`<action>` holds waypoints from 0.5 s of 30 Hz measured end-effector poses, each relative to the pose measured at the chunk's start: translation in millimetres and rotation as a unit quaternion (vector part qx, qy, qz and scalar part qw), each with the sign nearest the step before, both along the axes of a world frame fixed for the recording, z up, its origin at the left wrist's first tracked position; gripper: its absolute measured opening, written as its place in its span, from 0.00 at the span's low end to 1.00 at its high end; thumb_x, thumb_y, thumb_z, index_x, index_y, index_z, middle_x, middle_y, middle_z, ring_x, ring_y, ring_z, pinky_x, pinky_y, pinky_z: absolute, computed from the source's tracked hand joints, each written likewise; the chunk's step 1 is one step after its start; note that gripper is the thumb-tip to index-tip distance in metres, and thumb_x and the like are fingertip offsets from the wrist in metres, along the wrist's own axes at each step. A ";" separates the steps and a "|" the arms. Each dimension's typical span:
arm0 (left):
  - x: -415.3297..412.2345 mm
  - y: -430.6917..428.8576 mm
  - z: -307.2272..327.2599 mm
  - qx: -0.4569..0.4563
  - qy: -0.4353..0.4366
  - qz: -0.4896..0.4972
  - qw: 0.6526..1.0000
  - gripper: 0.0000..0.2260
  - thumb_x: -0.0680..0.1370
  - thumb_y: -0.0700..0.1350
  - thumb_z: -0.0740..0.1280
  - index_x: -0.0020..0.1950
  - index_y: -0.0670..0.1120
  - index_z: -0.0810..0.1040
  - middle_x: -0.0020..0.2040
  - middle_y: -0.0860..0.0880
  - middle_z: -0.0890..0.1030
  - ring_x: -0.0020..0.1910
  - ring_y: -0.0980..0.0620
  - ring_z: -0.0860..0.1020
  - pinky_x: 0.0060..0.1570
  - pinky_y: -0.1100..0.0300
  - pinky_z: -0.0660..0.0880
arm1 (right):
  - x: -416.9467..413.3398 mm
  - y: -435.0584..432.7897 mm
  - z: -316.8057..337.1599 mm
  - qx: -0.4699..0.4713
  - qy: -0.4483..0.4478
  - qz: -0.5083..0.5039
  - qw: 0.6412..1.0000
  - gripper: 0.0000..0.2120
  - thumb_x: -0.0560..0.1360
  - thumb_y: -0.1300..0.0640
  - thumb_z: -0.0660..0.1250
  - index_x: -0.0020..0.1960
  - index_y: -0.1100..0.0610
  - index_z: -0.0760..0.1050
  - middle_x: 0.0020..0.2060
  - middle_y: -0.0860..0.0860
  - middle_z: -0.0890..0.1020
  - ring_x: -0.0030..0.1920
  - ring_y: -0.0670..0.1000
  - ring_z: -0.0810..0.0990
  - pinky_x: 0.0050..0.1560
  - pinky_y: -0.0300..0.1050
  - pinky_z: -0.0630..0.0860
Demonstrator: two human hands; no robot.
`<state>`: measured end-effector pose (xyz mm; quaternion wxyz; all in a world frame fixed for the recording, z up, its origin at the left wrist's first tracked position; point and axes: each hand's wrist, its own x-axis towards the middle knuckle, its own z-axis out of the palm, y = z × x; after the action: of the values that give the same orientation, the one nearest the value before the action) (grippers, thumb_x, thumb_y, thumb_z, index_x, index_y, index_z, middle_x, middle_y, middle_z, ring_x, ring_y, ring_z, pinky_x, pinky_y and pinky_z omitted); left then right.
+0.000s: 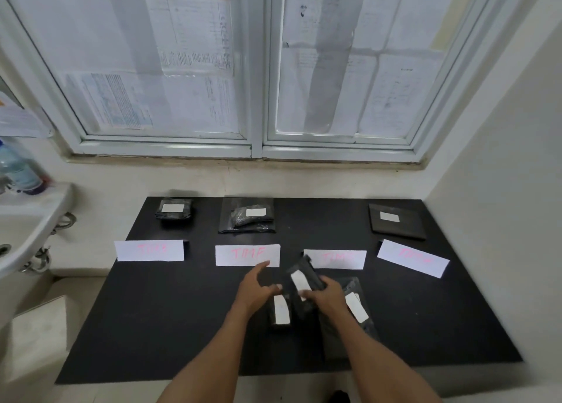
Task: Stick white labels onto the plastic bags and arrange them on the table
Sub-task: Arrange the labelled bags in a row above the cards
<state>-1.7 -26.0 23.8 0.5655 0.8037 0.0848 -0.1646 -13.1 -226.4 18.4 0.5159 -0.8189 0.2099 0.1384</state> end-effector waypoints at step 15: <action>8.1 18.5 36.7 -0.091 0.024 0.125 0.988 0.21 0.72 0.63 0.69 0.44 0.44 0.82 0.43 0.46 0.84 0.48 0.46 0.82 0.54 0.49 0.78 | 21.5 44.6 77.4 0.059 -0.083 0.097 0.990 0.29 0.64 0.53 0.79 0.62 0.53 0.74 0.49 0.51 0.79 0.49 0.48 0.80 0.45 0.39 0.78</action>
<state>6.4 -7.4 60.6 0.6503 0.7275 0.1834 -0.1191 8.4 -181.8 95.8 0.5633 -0.8120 0.0775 0.1317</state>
